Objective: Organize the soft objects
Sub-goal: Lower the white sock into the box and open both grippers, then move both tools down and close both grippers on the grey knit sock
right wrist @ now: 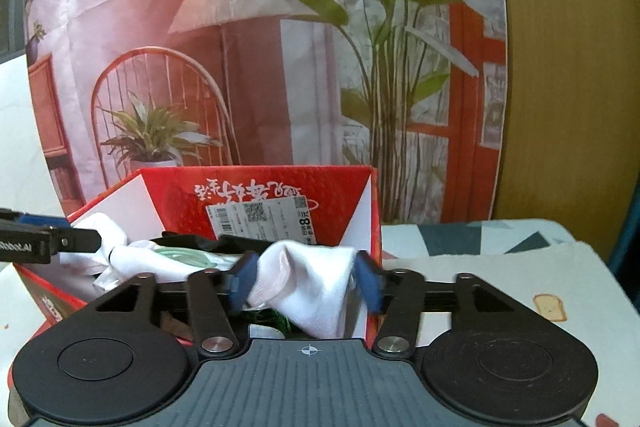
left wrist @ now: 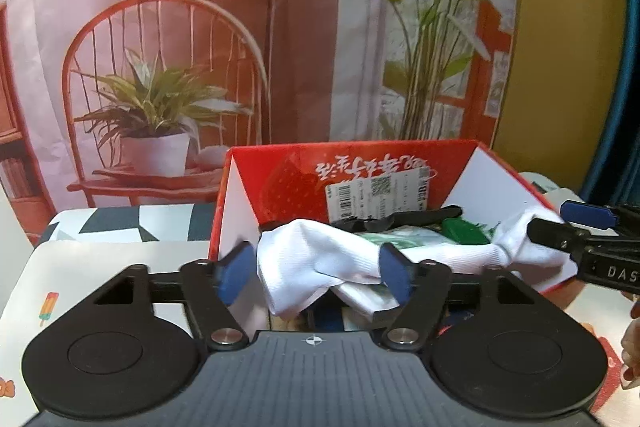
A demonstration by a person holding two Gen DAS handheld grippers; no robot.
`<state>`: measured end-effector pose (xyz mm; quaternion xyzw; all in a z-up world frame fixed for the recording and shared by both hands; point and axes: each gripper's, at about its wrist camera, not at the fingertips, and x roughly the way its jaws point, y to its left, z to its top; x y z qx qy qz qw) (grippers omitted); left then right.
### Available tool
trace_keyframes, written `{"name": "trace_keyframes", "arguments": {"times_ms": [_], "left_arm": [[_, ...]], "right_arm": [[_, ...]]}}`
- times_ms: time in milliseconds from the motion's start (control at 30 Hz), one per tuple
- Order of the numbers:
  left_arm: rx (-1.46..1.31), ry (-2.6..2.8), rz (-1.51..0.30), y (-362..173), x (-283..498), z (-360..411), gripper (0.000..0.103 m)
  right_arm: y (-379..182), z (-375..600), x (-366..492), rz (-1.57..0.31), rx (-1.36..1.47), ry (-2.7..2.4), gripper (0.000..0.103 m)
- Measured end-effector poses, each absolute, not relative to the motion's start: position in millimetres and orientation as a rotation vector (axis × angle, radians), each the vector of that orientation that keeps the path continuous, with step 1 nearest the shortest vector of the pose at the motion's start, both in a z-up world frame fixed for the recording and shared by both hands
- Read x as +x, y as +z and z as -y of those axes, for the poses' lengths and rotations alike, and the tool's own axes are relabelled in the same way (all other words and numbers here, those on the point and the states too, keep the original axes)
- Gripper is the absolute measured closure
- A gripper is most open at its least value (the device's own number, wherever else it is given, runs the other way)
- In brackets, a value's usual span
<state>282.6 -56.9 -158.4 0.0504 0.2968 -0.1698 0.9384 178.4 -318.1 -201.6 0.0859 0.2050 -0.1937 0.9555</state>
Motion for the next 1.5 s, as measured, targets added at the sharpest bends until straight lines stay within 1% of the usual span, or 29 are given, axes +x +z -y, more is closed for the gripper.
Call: {"name": "trace_keyframes", "arguments": {"times_ms": [33,100,133,200,300,400,533,833,1233,1500], "left_arm": [[0.103,-0.350,-0.599,-156,279,57,0.023],[0.104,-0.354,-0.587,-153,273,56,0.016],[0.105,-0.357,-0.581,-151,268,56,0.016],[0.104,-0.363,-0.573,-148,261,55,0.012],[0.095,-0.362,-0.559,-145,247,51,0.008],[0.082,-0.360,-0.552,-144,234,47,0.006],[0.086,-0.351,-0.554,-148,218,43,0.004],[0.057,-0.356,-0.614,-174,195,29,0.002],[0.034,-0.316,-0.711,-216,189,14,0.002],[0.018,-0.289,-0.769,-235,186,11,0.002]], "right_arm": [[-200,315,177,-0.414,0.166,-0.395,0.039],[-197,311,172,-0.402,0.157,-0.397,0.031],[-195,310,170,-0.396,0.157,-0.393,0.029],[-192,305,165,-0.381,0.155,-0.385,0.019],[-188,299,156,-0.358,0.151,-0.370,0.013],[-187,291,146,-0.335,0.157,-0.367,0.005],[-189,279,135,-0.317,0.152,-0.352,0.001],[-211,261,115,-0.327,0.160,-0.347,0.001],[-261,258,106,-0.430,0.195,-0.364,0.001],[-274,260,113,-0.478,0.219,-0.361,0.002]]}}
